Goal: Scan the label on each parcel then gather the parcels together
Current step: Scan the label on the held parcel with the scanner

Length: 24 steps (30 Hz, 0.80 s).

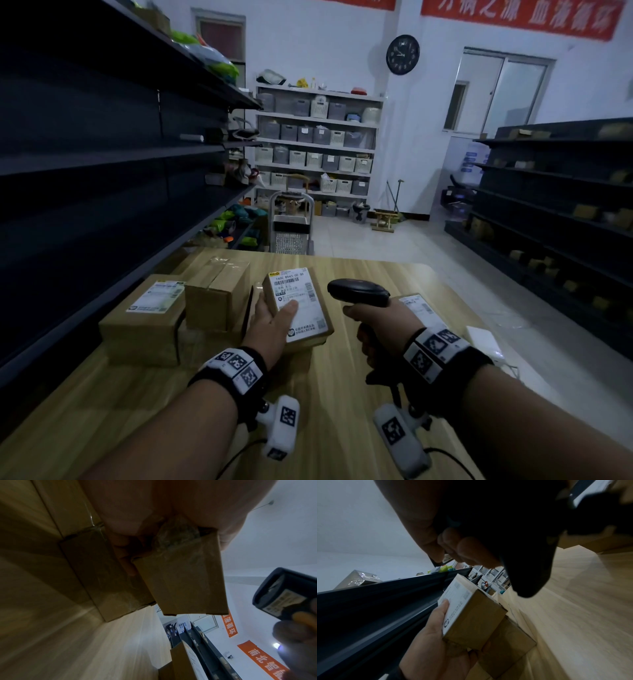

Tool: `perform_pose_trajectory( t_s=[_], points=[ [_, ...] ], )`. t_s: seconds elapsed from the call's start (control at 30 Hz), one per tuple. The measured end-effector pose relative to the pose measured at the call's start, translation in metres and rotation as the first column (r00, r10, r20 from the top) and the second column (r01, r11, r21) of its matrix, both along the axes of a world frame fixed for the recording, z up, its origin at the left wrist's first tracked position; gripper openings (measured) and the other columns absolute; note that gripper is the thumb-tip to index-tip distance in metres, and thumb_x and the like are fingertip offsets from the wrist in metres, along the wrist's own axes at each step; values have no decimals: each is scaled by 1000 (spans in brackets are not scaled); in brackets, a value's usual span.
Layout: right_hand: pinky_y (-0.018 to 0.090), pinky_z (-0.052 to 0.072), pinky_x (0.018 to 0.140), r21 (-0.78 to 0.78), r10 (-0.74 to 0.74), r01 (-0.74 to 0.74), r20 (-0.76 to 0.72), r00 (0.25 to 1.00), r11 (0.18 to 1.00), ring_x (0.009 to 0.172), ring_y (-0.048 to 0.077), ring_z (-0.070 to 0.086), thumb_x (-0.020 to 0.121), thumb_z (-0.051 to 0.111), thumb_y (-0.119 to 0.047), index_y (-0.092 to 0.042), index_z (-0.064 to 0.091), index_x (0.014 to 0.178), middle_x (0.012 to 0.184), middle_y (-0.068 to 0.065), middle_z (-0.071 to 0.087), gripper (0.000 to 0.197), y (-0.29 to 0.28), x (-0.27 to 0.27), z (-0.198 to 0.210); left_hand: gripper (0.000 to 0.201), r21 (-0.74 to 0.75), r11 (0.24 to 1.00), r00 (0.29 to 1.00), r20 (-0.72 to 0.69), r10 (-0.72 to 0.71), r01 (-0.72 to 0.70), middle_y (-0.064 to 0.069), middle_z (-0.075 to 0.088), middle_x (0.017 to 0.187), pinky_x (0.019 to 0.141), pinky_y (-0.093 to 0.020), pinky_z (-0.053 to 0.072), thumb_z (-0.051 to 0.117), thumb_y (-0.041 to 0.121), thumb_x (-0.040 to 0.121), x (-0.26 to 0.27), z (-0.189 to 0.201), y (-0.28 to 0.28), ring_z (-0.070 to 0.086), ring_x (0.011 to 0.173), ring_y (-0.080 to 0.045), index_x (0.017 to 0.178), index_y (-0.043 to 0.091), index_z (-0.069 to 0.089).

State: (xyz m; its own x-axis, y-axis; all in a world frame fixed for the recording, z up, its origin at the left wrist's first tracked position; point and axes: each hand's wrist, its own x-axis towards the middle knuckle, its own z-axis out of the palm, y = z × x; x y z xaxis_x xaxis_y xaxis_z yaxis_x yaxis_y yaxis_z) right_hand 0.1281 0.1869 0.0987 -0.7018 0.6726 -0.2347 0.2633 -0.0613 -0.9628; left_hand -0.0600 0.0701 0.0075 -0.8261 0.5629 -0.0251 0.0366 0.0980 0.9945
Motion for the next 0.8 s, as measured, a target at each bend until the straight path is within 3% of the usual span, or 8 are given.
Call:
perform_pose_trajectory(
  t_s=[0.23, 0.33, 0.47, 0.6, 0.67, 0.8],
  points=[
    [33, 37, 56, 45, 36, -35, -38, 999, 998, 52, 22, 43, 93, 75, -24, -10, 69, 110, 61, 7, 51, 22, -11, -2, 19, 109, -35, 999, 1000, 2, -20, 20, 3, 75, 132, 110, -48, 56, 61, 85, 81, -3, -2, 0, 76, 111, -22, 171, 44, 17],
    [33, 38, 55, 60, 49, -47, -40, 998, 997, 52, 22, 44, 94, 75, -24, -12, 69, 111, 60, 6, 52, 22, -15, -2, 24, 106, -59, 998, 999, -31, -22, 20, -1, 71, 136, 113, -49, 52, 58, 82, 86, -1, 0, -2, 72, 115, -24, 173, 40, 14],
    [32, 39, 55, 57, 79, -76, -40, 996, 995, 50, 20, 46, 94, 73, -23, -15, 69, 117, 59, 4, 52, 24, -17, -1, 27, 90, -78, 997, 997, -78, -16, 10, -6, 70, 131, 103, -41, 50, 55, 69, 104, 1, 0, -5, 70, 109, -24, 174, 35, 9],
    [33, 39, 55, 58, 93, -91, -36, 995, 994, 50, 20, 47, 95, 73, -23, -14, 69, 117, 60, 4, 52, 25, -18, -1, 27, 107, -87, 996, 996, -83, -8, 0, -9, 67, 138, 108, -45, 51, 54, 80, 88, 2, 3, -4, 69, 114, -27, 174, 34, 11],
    [33, 40, 55, 56, 96, -94, -33, 995, 994, 50, 20, 47, 95, 73, -23, -15, 68, 117, 61, 5, 53, 24, -19, -1, 28, 102, -105, 994, 998, -63, -1, -6, -8, 69, 133, 108, -47, 52, 56, 78, 92, 2, 3, -4, 69, 111, -26, 173, 32, 16],
    [32, 40, 56, 48, 107, -106, -19, 994, 993, 49, 19, 48, 95, 72, -22, -15, 68, 116, 59, 4, 53, 23, -20, -1, 27, 84, -116, 993, 999, -33, 2, -5, -7, 70, 122, 89, -40, 53, 55, 66, 105, 5, 6, -4, 70, 104, -24, 169, 24, 22]
  ],
)
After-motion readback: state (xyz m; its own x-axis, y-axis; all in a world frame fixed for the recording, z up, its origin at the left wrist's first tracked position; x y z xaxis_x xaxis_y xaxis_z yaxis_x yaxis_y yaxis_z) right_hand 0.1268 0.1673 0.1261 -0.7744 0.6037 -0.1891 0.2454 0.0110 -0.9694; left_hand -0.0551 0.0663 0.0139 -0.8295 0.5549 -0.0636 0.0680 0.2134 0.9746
